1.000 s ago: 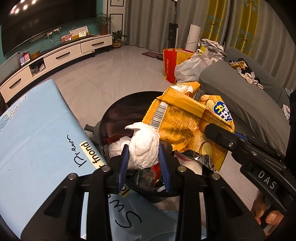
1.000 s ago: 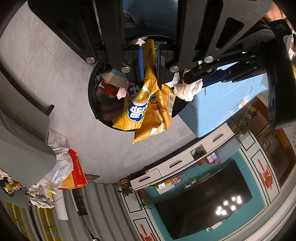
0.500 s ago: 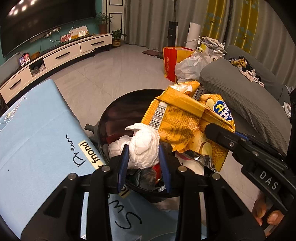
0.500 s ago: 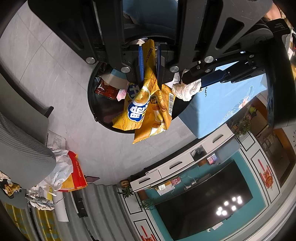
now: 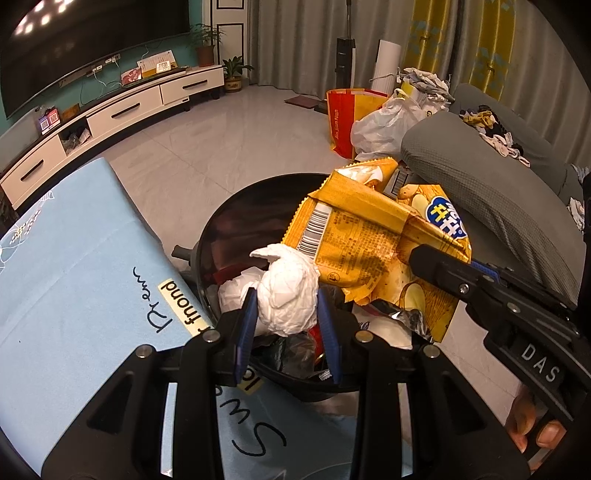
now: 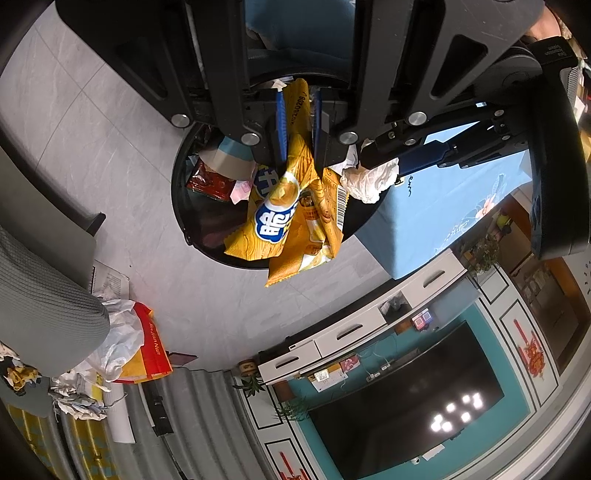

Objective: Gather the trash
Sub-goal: 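Lower the white tissue with the left tool while the right tool lowers the yellow chip bag into the bin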

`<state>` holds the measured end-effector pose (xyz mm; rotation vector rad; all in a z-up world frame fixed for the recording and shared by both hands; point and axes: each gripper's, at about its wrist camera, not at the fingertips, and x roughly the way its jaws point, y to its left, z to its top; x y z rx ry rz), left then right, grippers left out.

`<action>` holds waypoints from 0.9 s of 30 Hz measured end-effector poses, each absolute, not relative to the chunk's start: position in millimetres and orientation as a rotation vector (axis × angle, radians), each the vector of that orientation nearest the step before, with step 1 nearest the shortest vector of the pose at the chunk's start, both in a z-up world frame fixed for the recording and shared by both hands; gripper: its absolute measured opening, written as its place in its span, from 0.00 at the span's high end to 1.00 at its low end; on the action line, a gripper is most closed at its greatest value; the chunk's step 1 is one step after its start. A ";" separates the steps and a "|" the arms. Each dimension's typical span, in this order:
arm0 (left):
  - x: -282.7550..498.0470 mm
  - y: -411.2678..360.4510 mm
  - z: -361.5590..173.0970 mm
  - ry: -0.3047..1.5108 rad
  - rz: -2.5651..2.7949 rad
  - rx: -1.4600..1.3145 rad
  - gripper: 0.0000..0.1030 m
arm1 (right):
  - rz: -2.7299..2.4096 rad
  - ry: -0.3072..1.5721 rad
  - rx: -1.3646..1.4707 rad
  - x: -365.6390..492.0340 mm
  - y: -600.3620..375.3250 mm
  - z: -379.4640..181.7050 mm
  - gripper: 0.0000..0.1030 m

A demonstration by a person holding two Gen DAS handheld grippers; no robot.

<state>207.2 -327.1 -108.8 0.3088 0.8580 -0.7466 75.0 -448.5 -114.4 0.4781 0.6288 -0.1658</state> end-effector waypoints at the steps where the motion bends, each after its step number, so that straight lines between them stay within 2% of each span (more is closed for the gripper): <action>1: 207.0 -327.2 -108.8 0.858 -0.747 0.309 0.67 | -0.165 0.629 0.479 75.1 -448.3 -115.2 0.88; 27: 207.3 -330.0 -111.2 0.867 -0.732 0.316 0.63 | -0.165 0.634 0.486 73.7 -447.8 -115.3 0.87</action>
